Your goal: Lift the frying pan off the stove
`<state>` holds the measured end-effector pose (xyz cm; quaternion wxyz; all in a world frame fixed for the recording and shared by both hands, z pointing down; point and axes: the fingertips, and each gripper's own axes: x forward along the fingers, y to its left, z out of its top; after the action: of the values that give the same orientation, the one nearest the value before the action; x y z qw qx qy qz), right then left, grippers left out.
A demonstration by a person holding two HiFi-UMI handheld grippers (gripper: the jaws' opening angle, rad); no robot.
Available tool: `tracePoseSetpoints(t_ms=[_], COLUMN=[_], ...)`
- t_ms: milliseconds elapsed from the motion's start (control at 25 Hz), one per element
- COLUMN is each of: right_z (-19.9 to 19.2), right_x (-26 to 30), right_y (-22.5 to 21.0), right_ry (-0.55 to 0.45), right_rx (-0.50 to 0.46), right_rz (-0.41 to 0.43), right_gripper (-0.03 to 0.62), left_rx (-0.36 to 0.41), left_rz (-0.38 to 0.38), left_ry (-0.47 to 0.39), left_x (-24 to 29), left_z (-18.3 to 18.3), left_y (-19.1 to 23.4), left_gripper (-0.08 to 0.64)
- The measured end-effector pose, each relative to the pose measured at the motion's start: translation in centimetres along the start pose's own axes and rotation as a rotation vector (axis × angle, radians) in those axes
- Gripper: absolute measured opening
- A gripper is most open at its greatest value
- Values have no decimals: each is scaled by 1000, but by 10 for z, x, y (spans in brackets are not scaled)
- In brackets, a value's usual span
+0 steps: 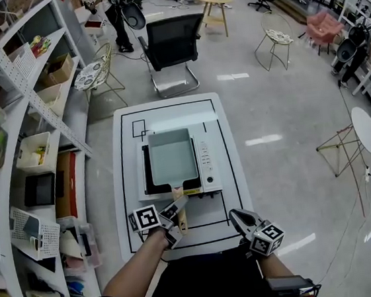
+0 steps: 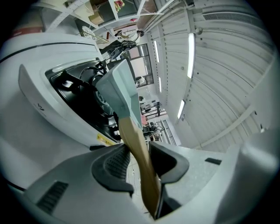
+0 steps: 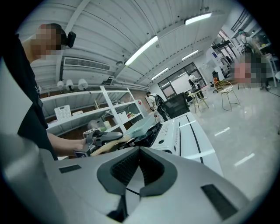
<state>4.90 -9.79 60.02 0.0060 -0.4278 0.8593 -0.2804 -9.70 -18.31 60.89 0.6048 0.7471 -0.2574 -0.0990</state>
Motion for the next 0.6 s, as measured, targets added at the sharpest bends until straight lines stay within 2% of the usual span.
tracePoseSetpoints(t_ms=[160, 600], right_z=[-4, -4], right_x=[2, 8], right_y=[4, 13], right_ry=[3, -6], right_rx=[1, 11], right_rz=[-9, -14], right_gripper=[25, 26], left_rx=[30, 33], left_rz=[3, -23], left_ry=[-2, -18], left_x=[-5, -19], left_z=[2, 11], left_y=[-1, -4], left_gripper=[138, 138])
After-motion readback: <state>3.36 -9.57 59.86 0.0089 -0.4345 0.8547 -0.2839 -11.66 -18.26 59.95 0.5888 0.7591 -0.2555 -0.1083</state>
